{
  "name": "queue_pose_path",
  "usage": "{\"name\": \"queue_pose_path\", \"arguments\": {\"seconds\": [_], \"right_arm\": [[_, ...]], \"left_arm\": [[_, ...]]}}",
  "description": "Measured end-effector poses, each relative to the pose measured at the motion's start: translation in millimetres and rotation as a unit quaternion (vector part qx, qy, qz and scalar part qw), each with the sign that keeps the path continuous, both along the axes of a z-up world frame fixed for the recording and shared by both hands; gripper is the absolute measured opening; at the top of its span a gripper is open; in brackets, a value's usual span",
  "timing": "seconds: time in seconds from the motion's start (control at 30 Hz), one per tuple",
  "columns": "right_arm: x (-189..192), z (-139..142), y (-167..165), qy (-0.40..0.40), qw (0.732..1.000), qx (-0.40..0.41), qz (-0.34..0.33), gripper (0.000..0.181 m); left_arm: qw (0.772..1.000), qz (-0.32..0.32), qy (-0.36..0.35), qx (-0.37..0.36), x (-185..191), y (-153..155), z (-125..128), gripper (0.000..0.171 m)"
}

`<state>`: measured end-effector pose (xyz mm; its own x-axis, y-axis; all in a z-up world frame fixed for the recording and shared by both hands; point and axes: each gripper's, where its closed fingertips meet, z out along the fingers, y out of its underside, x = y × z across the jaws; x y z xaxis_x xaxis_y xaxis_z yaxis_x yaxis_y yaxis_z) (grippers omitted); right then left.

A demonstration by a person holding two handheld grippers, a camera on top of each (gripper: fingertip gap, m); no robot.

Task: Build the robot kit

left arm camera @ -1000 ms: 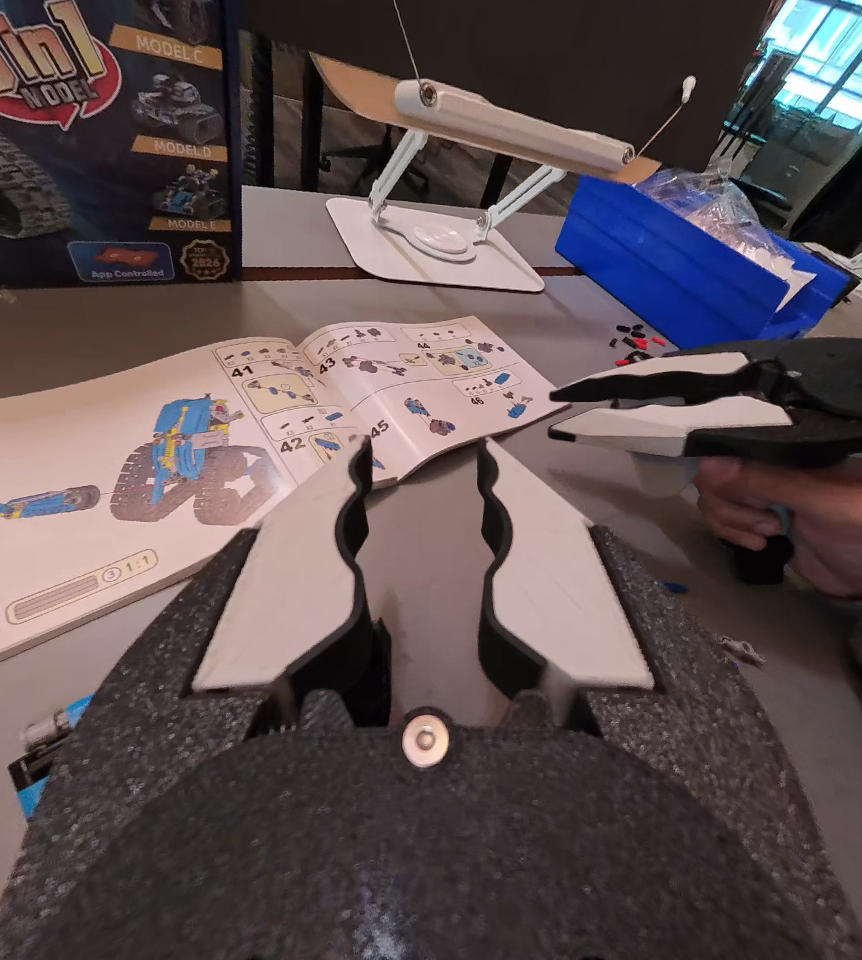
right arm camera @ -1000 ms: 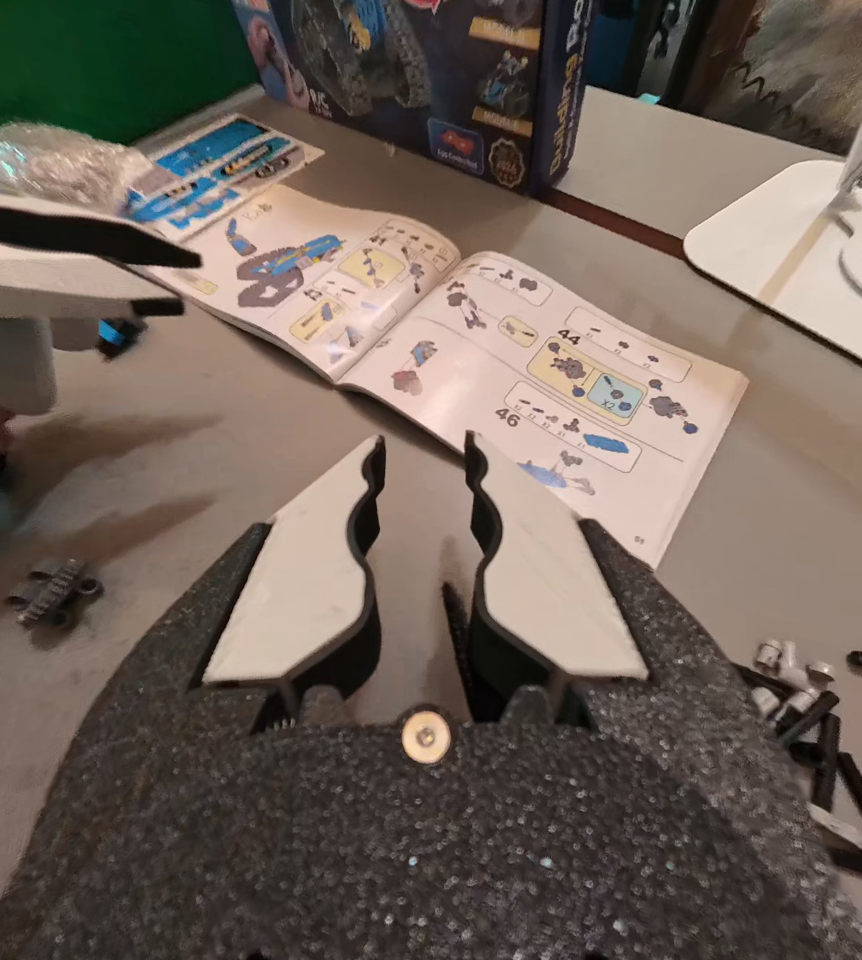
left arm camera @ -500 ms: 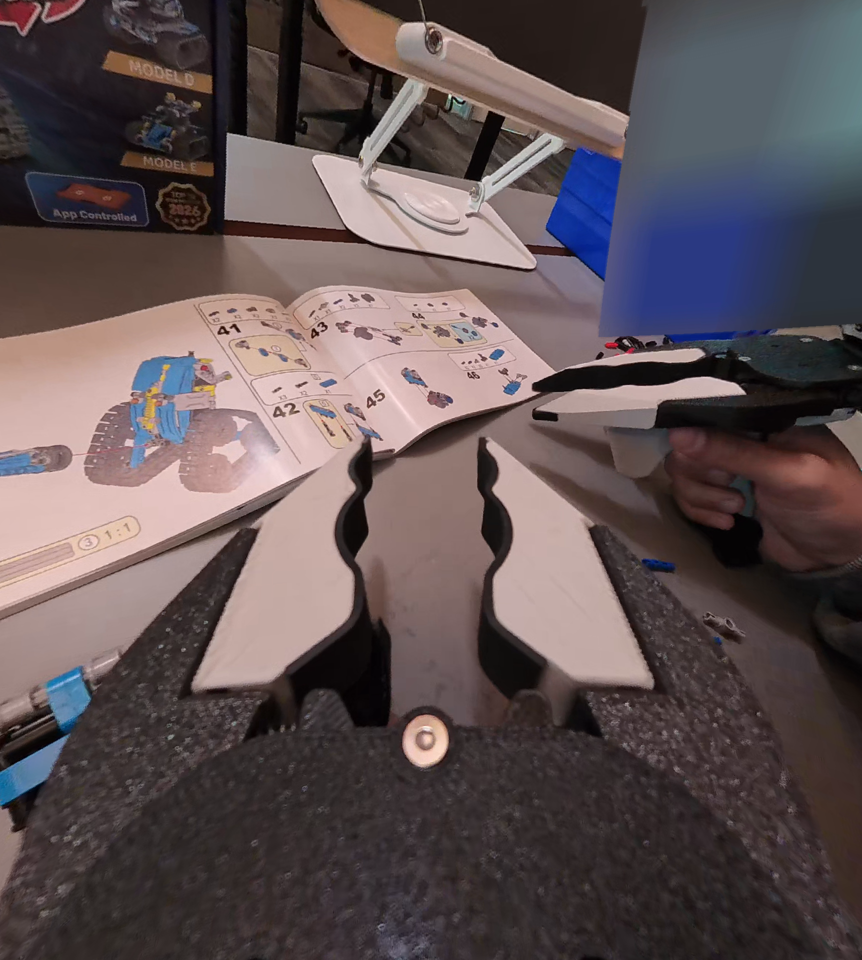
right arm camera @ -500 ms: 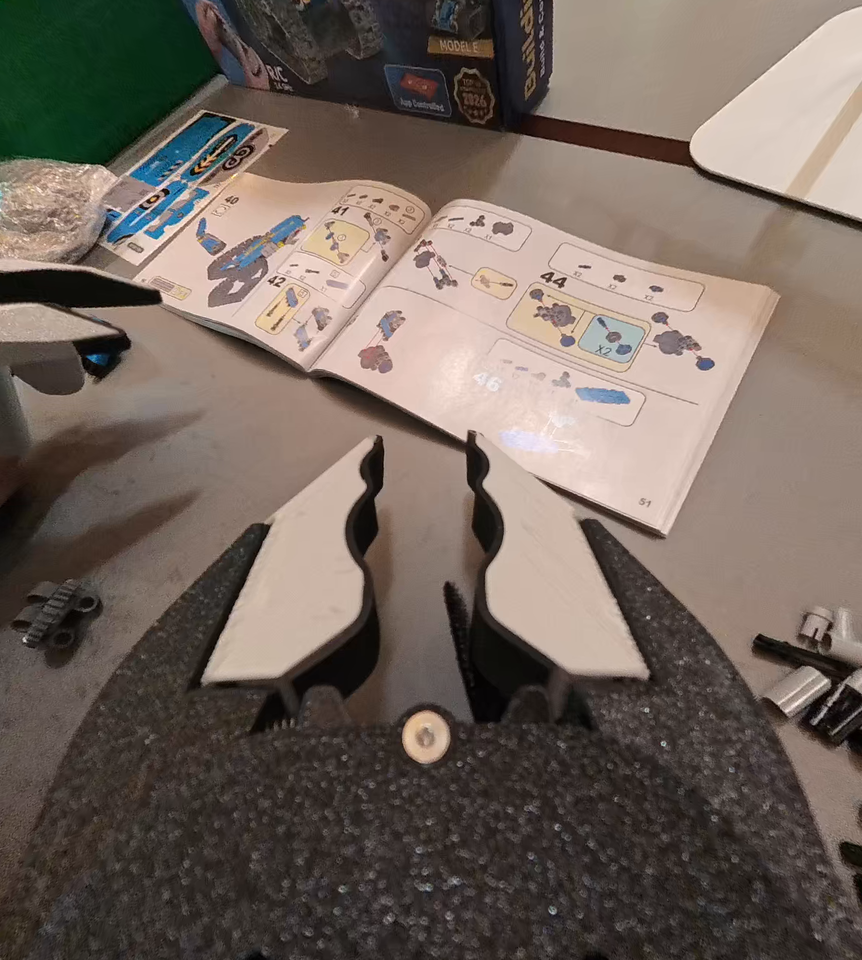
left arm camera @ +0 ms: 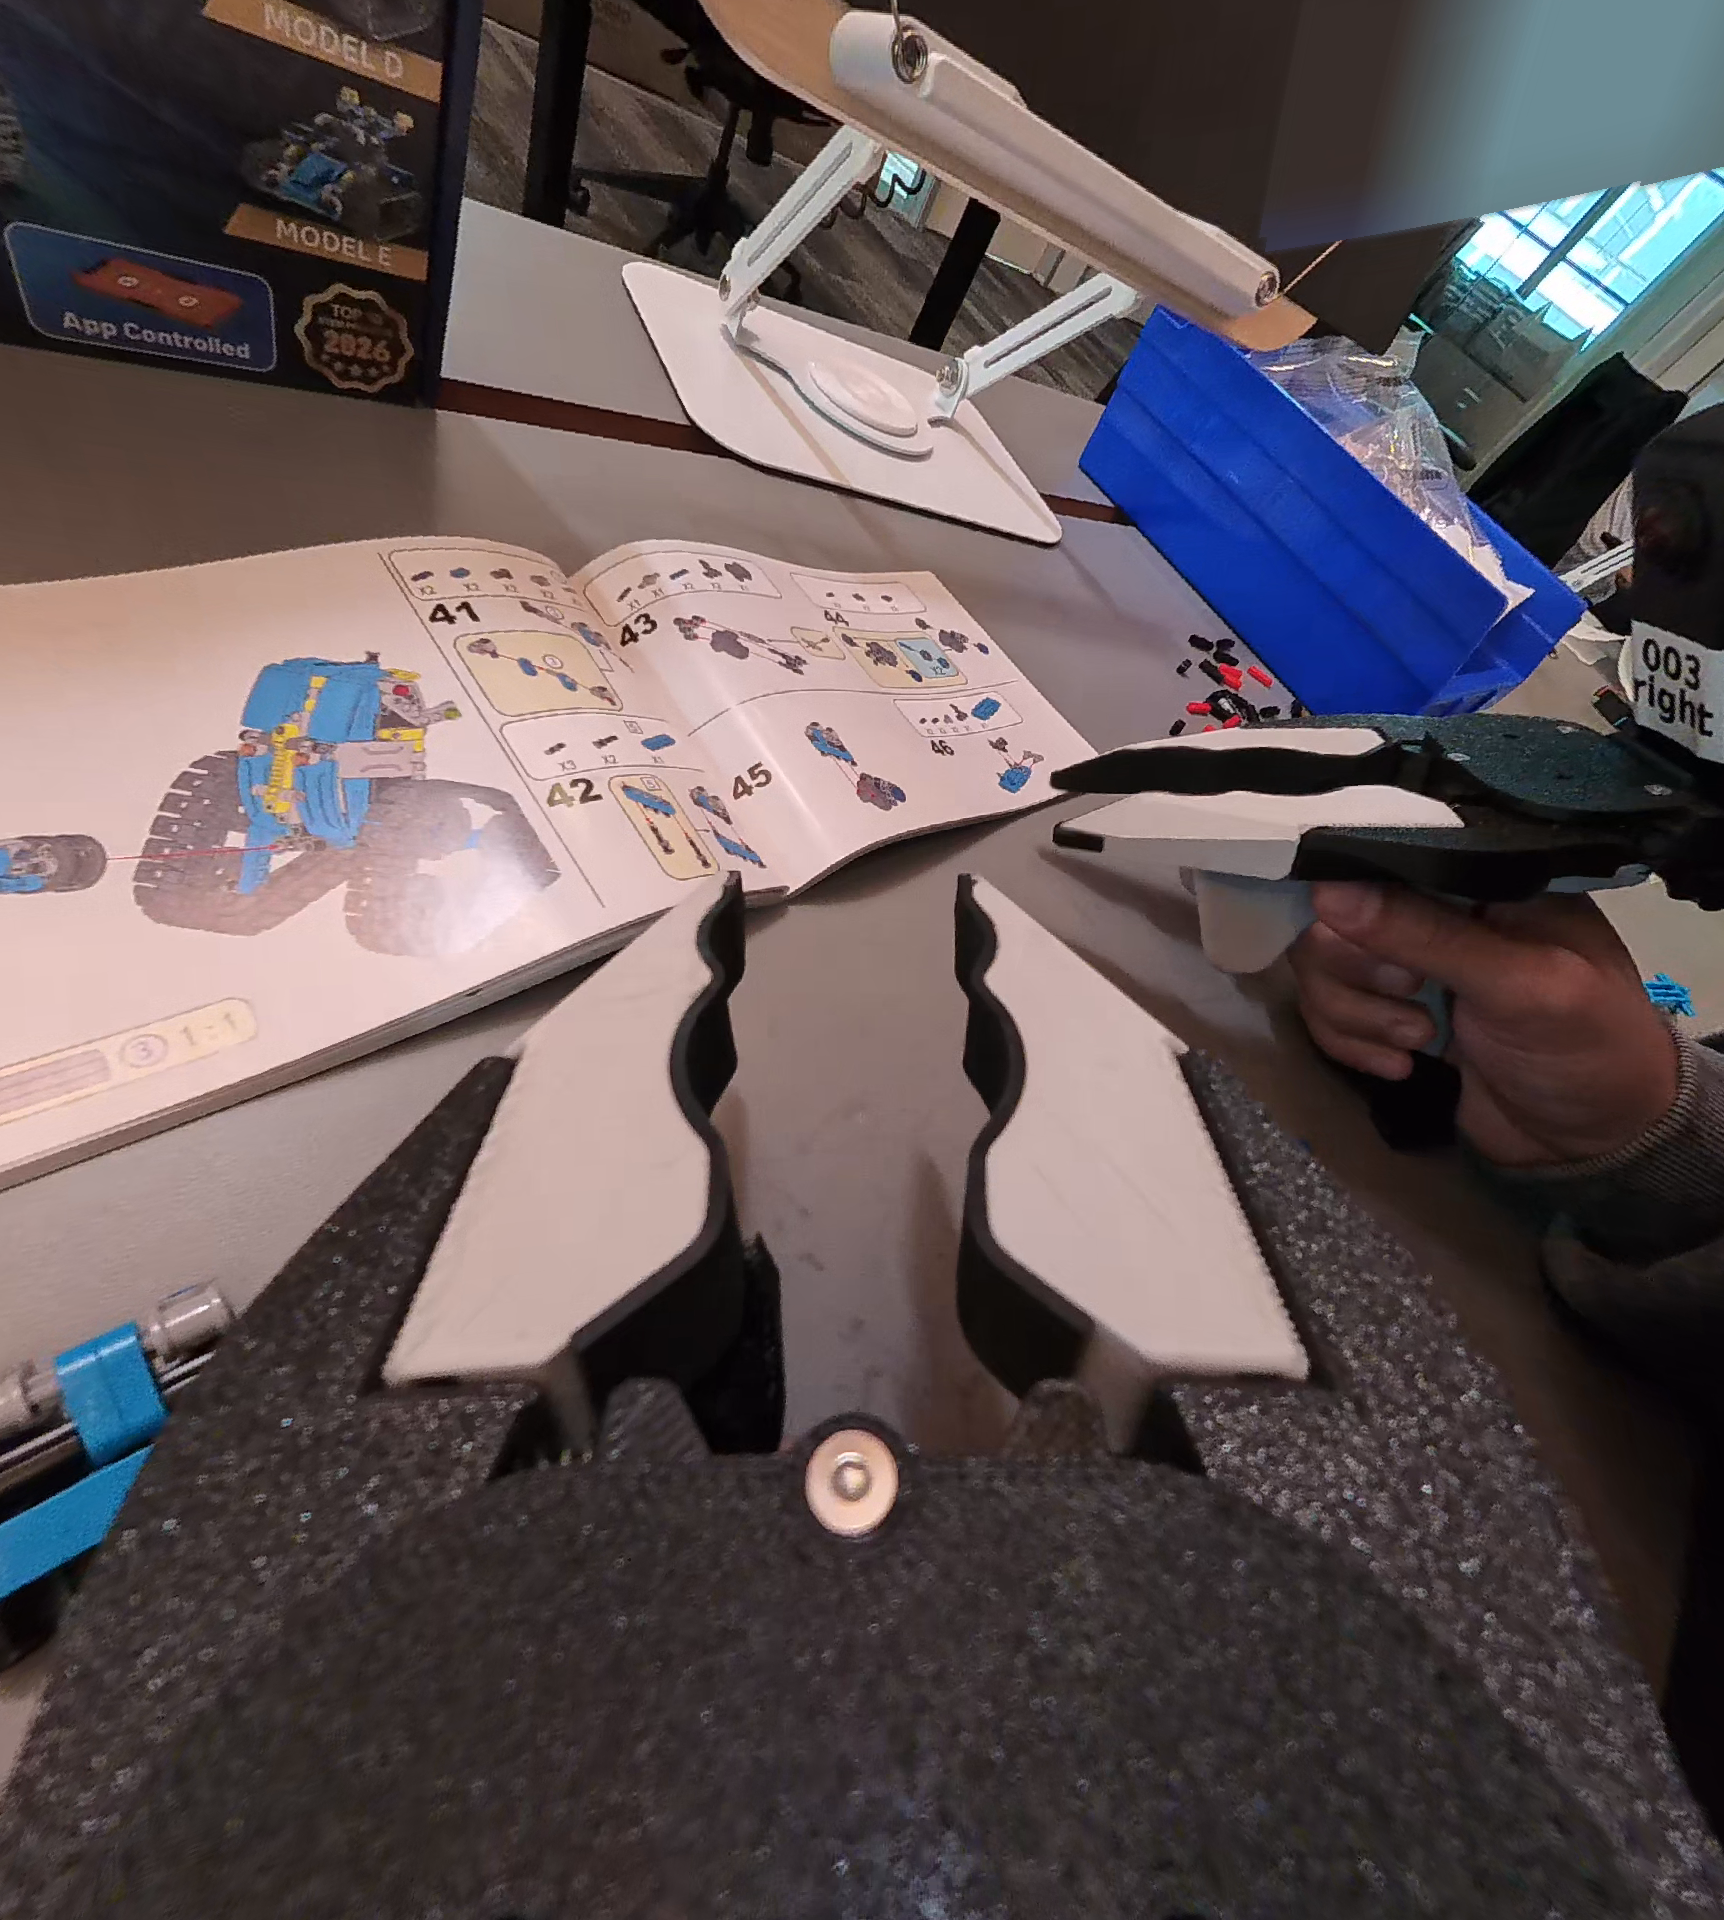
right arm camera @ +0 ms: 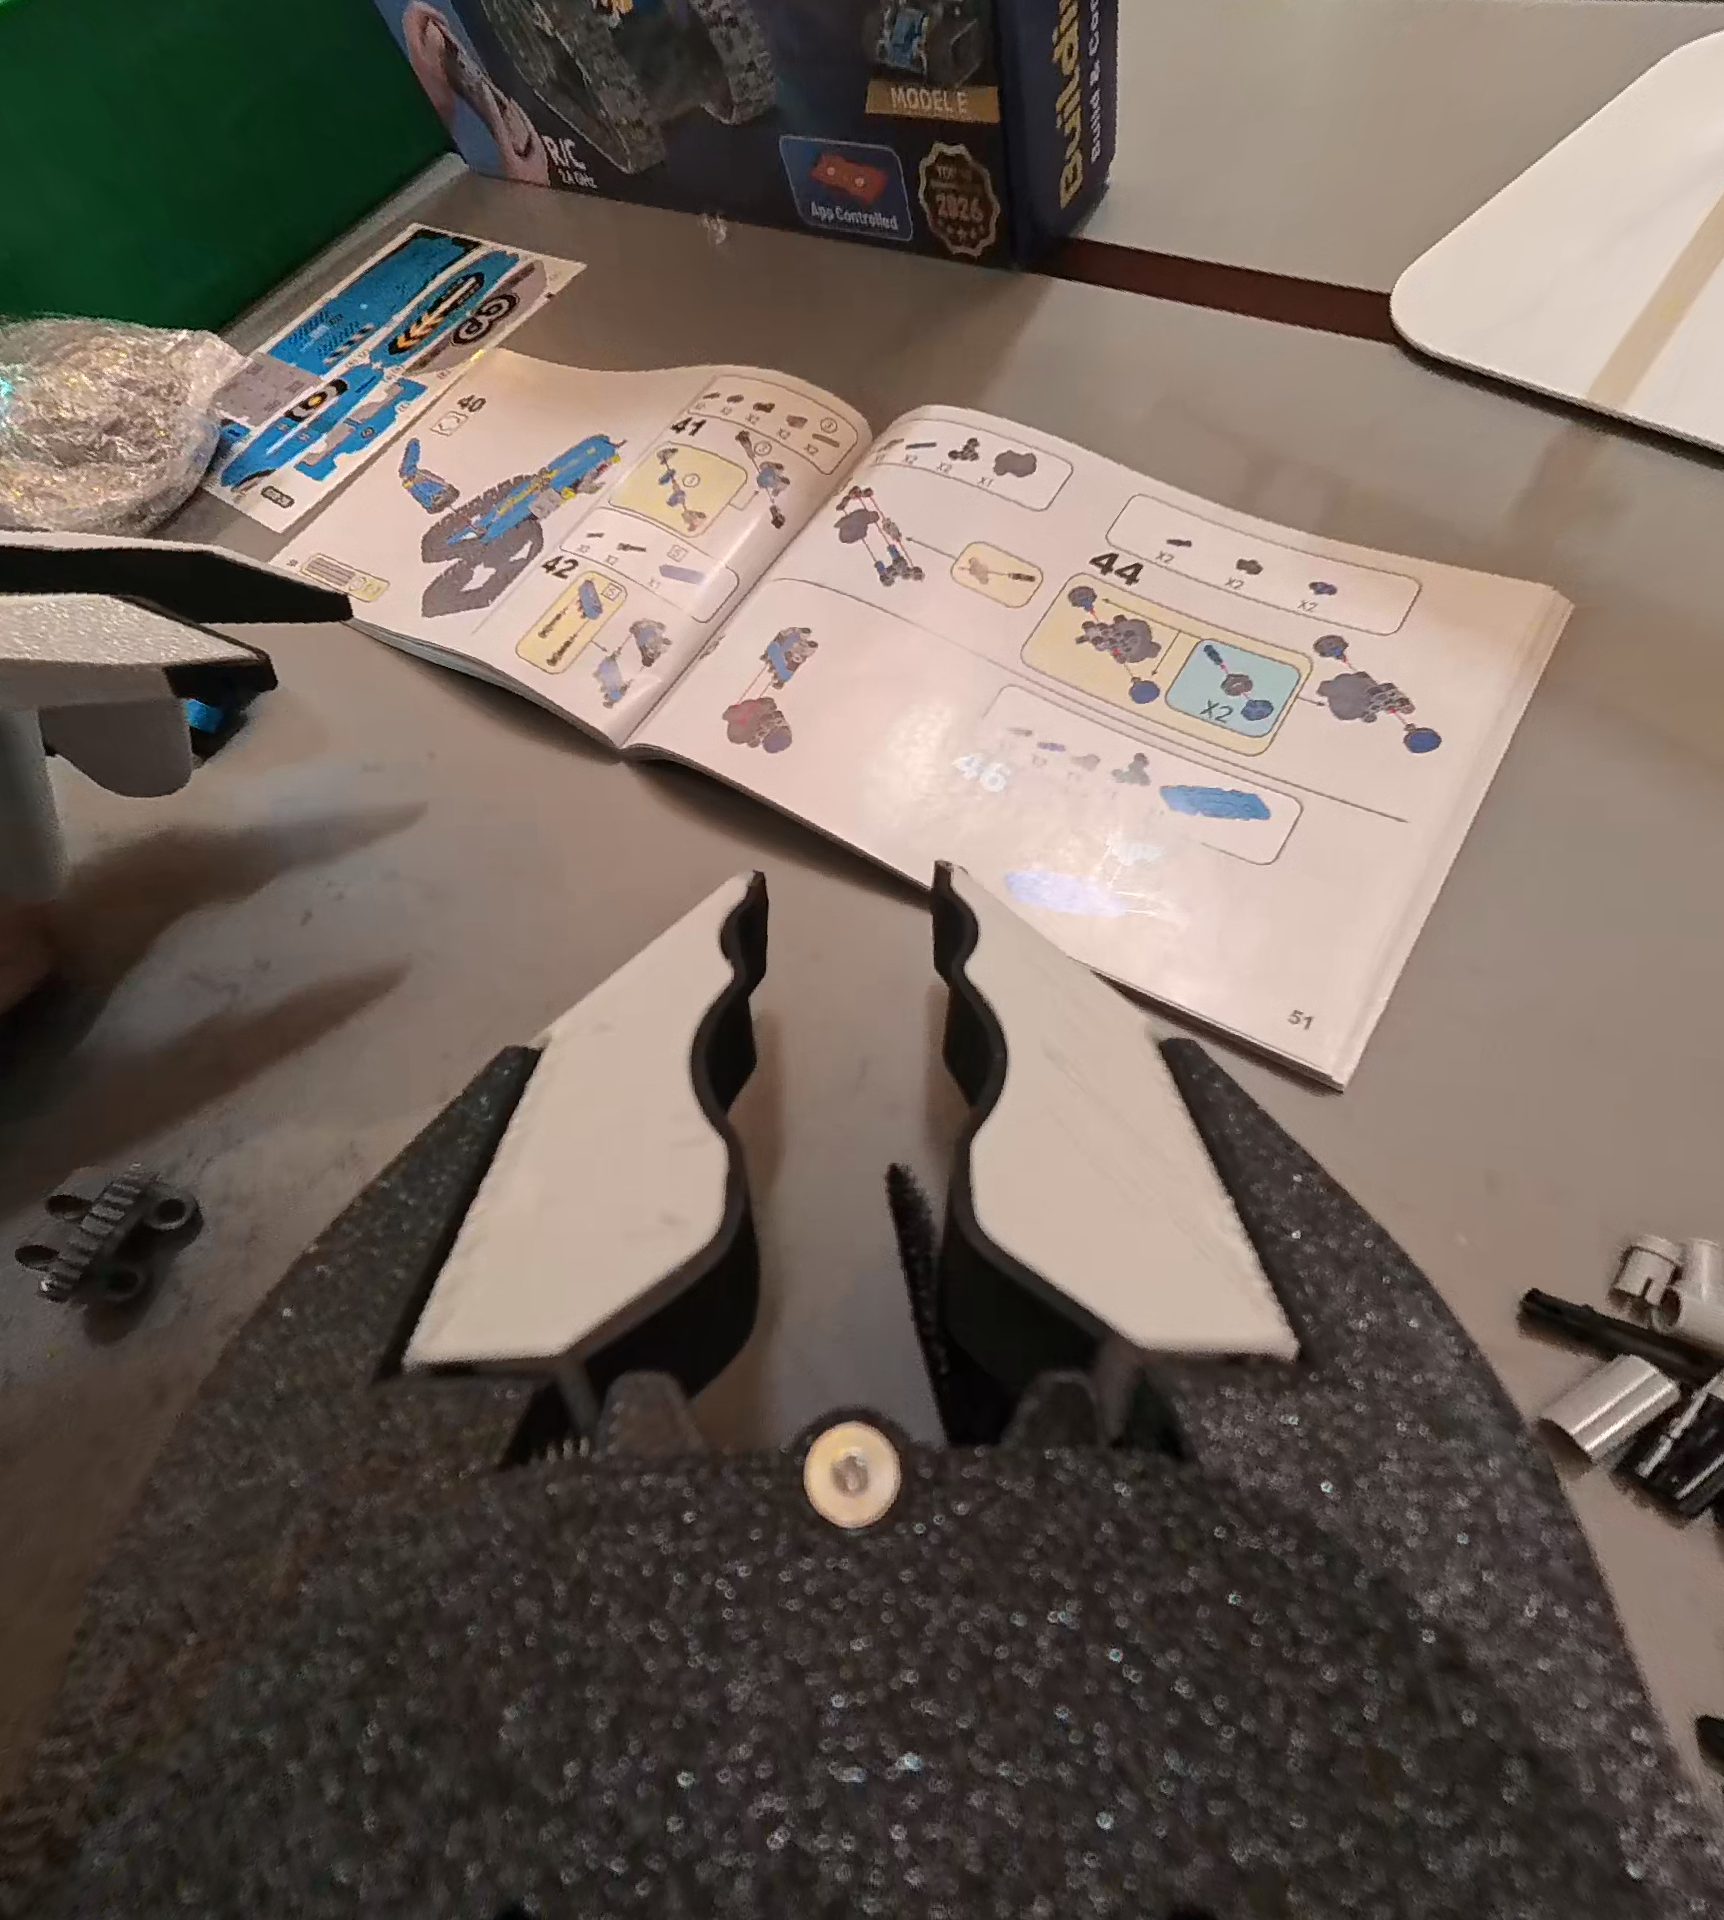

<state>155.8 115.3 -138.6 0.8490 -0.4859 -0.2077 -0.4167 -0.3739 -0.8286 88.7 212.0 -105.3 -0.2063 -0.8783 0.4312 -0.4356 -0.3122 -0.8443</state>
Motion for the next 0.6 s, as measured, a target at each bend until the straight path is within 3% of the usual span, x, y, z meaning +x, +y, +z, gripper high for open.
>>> {"name": "queue_pose_path", "arguments": {"seconds": [0.6], "right_arm": [[0.7,-0.9,0.0,0.004,1.0,0.0,-0.002,0.032]], "left_arm": [[1.0,-0.003,0.007,-0.006,0.9,-1.2,-2.3,0.04]]}}
